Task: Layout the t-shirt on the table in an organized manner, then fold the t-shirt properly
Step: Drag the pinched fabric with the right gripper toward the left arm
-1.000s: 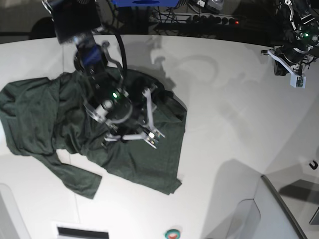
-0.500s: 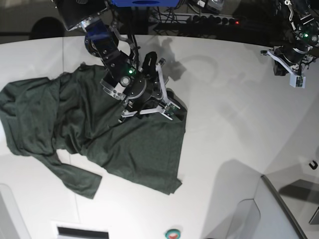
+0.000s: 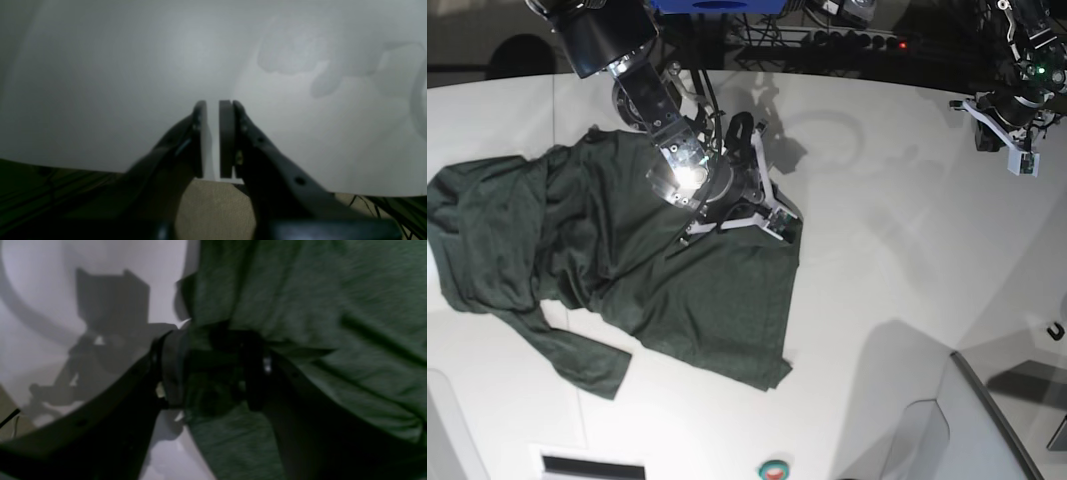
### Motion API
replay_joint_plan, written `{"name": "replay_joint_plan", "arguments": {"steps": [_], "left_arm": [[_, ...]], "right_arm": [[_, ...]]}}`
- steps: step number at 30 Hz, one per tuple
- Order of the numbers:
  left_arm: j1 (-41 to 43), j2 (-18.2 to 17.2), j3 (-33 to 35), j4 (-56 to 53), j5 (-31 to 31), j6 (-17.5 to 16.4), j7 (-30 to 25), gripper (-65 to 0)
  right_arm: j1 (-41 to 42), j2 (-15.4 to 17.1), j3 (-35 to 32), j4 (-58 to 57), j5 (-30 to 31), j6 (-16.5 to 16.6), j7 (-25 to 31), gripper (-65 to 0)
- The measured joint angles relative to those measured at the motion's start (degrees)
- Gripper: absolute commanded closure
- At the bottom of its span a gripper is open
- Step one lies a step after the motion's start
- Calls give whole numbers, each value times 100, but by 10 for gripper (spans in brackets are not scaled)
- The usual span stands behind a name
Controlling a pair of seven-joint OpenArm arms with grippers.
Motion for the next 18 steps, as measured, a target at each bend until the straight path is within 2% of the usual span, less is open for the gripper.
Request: {"name": "replay_joint_plan", "arguments": {"steps": [6, 12, 15, 18], "left_arm": [[0, 0, 0, 0, 0, 0, 0, -72], [0, -2, 0, 0, 0, 0, 0, -72], [0, -2, 0, 0, 0, 0, 0, -72], [-2, -2, 0, 0, 0, 0, 0, -72]], "right_arm": [[-57, -4, 0, 555, 2, 0, -328, -227], [-24, -2, 0, 341, 33, -13, -365, -228], [59, 0, 0, 81, 22, -466, -168, -228], [114, -2, 11, -90, 20, -562, -83, -228]]}}
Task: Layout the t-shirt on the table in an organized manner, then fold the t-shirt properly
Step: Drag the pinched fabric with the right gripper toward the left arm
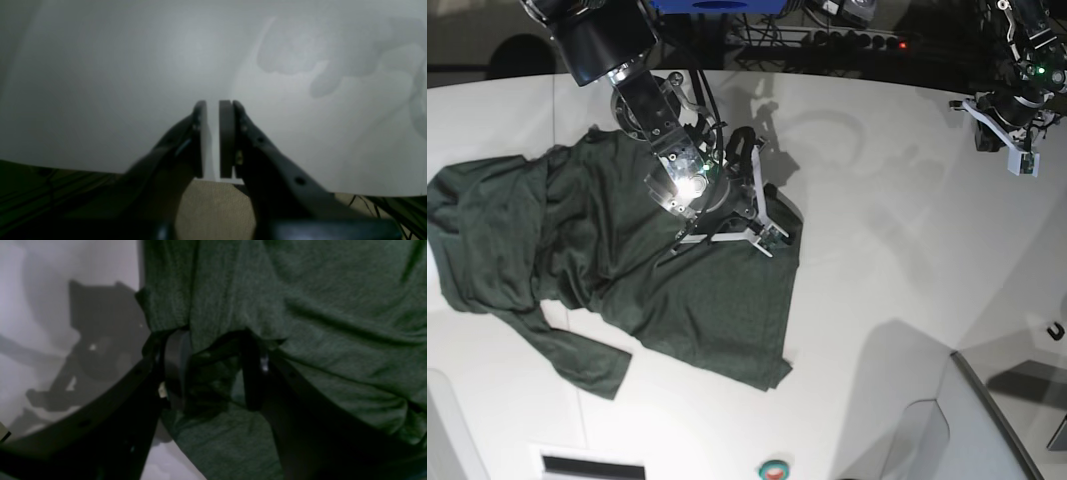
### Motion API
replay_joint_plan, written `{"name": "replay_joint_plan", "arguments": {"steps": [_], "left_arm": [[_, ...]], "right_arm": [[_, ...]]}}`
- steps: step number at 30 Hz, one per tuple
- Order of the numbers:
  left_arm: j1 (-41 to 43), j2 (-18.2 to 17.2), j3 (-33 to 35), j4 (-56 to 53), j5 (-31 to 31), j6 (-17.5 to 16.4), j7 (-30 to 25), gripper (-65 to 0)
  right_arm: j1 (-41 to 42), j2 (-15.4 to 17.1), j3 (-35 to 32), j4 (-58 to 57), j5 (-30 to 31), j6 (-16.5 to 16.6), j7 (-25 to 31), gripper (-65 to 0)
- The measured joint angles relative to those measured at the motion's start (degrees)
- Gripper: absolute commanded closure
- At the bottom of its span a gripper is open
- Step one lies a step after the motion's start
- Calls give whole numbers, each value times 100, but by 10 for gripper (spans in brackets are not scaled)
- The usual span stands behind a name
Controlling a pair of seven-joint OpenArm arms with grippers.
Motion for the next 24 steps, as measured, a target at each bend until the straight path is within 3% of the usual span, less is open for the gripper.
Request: {"name": "replay_joint_plan", "arguments": {"steps": [4, 8, 12, 20, 24], "left_arm": [[2, 0, 0, 0, 0, 0, 0, -72], [2, 0, 0, 0, 0, 0, 0, -72], [0, 0, 0, 0, 0, 0, 2, -72], [-46, -39, 0, 0, 2, 0, -2, -72], [-46, -44, 31, 0, 4, 0, 2, -72]], "right_arm": [[13, 0, 0, -109, 2, 0, -7, -206], [63, -7, -13, -103, 2, 2, -11, 0], [-9, -9, -142, 44, -4, 2, -48, -5], [24, -66, -1729, 946, 66, 13, -435, -2], [96, -109, -2098, 1296, 66, 15, -398, -3]]}}
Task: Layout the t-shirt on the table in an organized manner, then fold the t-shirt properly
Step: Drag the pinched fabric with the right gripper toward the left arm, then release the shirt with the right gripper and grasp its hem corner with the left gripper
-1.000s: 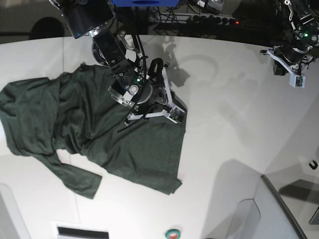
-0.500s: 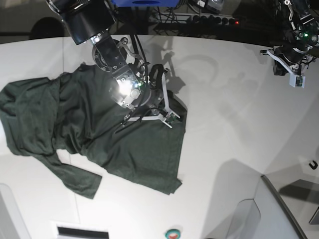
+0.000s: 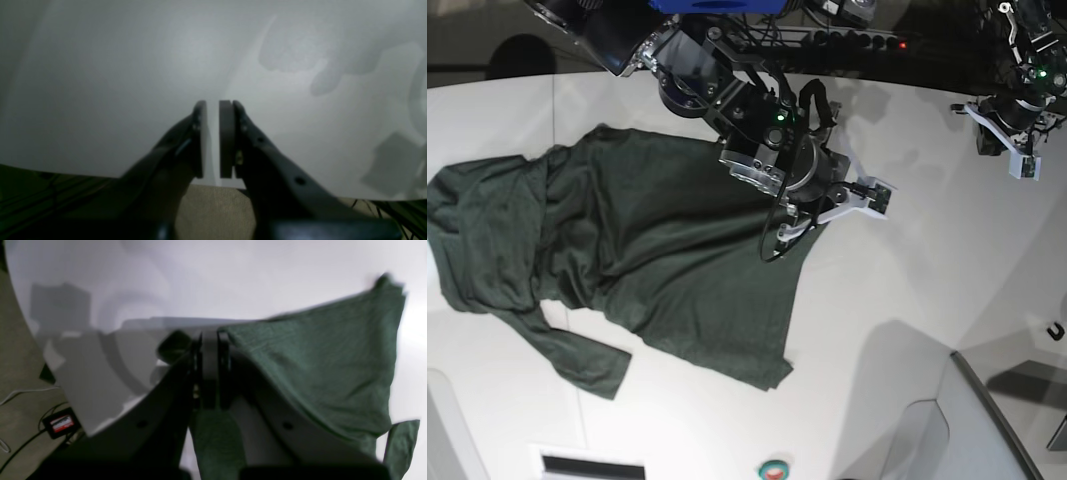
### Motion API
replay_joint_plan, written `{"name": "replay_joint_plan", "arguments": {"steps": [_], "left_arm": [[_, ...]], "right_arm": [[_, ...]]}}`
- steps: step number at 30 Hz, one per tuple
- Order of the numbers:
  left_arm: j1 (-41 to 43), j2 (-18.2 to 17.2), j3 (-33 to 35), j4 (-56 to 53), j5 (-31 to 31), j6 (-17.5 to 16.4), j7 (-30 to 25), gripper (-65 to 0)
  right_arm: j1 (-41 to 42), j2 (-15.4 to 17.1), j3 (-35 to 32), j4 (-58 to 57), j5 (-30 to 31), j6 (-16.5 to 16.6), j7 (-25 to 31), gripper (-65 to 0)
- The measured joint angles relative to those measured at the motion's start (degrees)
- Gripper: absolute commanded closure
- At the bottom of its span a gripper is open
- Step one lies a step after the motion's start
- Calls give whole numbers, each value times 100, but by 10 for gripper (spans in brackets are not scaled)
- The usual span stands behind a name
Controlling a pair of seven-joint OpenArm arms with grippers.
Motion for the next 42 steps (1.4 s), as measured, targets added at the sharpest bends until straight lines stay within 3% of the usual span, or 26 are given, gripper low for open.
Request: {"name": "replay_joint_plan", "arguments": {"steps": [3, 7, 9, 13, 15, 16, 18, 19, 21, 23, 26, 29, 31, 33, 36, 42], "left_arm": [[0, 9, 9, 0, -4, 0, -2, -72], [-2, 4, 11, 2, -4, 0, -2, -72], [2, 7, 39, 46, -4, 2, -2, -72], [-153, 17, 522, 87, 9, 20, 15, -66], [-203, 63, 815, 216, -13, 20, -2, 0], [-221, 85, 1045, 293, 2, 28, 4, 0], [-243, 188, 1530, 481, 17, 33, 46, 0], [-280, 256, 1856, 592, 35, 55, 59, 0], [-444, 428, 2498, 719, 59, 66, 61, 0], [-693, 610, 3228, 710, 11, 2, 17, 0], [-1008, 846, 4098, 448, 20, 33, 7, 0], [-1432, 1132, 4651, -356, 0, 271, 22, 0], [-1755, 1246, 4898, -1064, 111, 925, -7, 0], [-1934, 1226, 4964, -1493, 295, 1327, -9, 0], [-1954, 1010, 4933, -1613, 275, 1375, -166, 0], [-1836, 352, 4957, -1602, 103, 1318, -452, 0]], "right_arm": [[94, 13, -105, -4, 422, -9, -7, -68], [107, 20, 111, 105, 492, -9, -216, -291], [103, 116, 308, 326, 507, -9, -636, -344], [-227, 778, 1279, 1486, 511, -20, -787, -281], [-472, 1075, 2142, 1897, 531, -15, -774, -225], [-570, 1169, 2618, 1952, 553, -15, -756, -179], [-767, 1366, 3718, 1937, 457, -2, -802, -26], [-863, 1408, 4297, 1869, 527, -7, -693, 0], [-1027, 1438, 5246, 1635, 501, -13, -317, -26], [-1130, 1425, 6131, 1285, 492, 0, 122, -12], [-1027, 1429, 7023, 494, 542, 11, 538, -6], [-859, 1665, 7291, -431, 481, -7, 789, -6], [-684, 1744, 7401, -1128, 494, 4, 1047, -6], [-476, 1799, 7604, -1725, 566, 20, 1370, -6], [-131, 1928, 8037, -2450, 522, 24, 1585, -6], [229, 2509, 8463, -3775, 501, -9, 2144, -6]]}}
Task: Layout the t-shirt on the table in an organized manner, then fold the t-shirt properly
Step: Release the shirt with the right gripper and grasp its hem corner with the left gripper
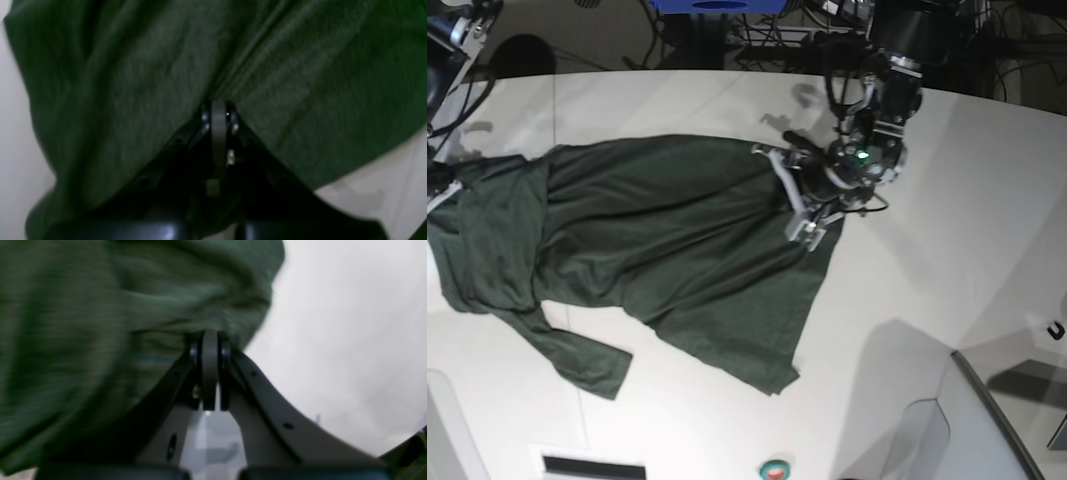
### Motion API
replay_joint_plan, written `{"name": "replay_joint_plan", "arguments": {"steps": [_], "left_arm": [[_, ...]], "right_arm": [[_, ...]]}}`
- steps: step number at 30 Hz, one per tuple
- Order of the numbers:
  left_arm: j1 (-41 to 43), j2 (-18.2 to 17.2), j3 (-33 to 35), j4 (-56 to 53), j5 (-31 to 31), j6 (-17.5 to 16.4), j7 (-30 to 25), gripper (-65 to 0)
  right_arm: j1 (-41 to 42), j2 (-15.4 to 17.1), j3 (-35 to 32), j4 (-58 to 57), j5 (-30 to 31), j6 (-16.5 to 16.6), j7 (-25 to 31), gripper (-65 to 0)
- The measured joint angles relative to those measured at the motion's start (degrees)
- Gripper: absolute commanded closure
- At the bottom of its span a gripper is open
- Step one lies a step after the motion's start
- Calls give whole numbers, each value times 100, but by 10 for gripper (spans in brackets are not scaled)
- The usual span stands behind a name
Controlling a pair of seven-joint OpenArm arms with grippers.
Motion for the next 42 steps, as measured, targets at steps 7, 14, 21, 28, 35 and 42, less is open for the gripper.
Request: {"name": "replay_joint_plan", "arguments": {"steps": [7, 14, 21, 28, 35, 42], "left_arm": [[527, -428, -90, 562, 46, 39, 26, 0], [765, -409, -721, 1241, 243, 140, 496, 0], [1174, -260, -717, 2170, 177, 61, 492, 0], [2006, -11, -2111, 2710, -684, 61, 496, 0], [2774, -304, -3432, 2699, -2557, -1058, 463, -479], [2771, 122, -3517, 1906, -2511, -1390, 470, -453]], "right_arm": [[146, 238, 26, -579, 129, -11, 356, -6], [-35, 310, 22, -382, 83, -7, 219, -5], [-964, -142, 15, 1711, 9, 9, -599, -3], [-1589, -1150, 966, 4033, 11, 234, -879, -29], [-1423, -1388, 2085, 3928, 1615, 1971, -1679, -369], [-1445, -1375, 2264, 3617, 1930, 1976, -1757, -390]]}}
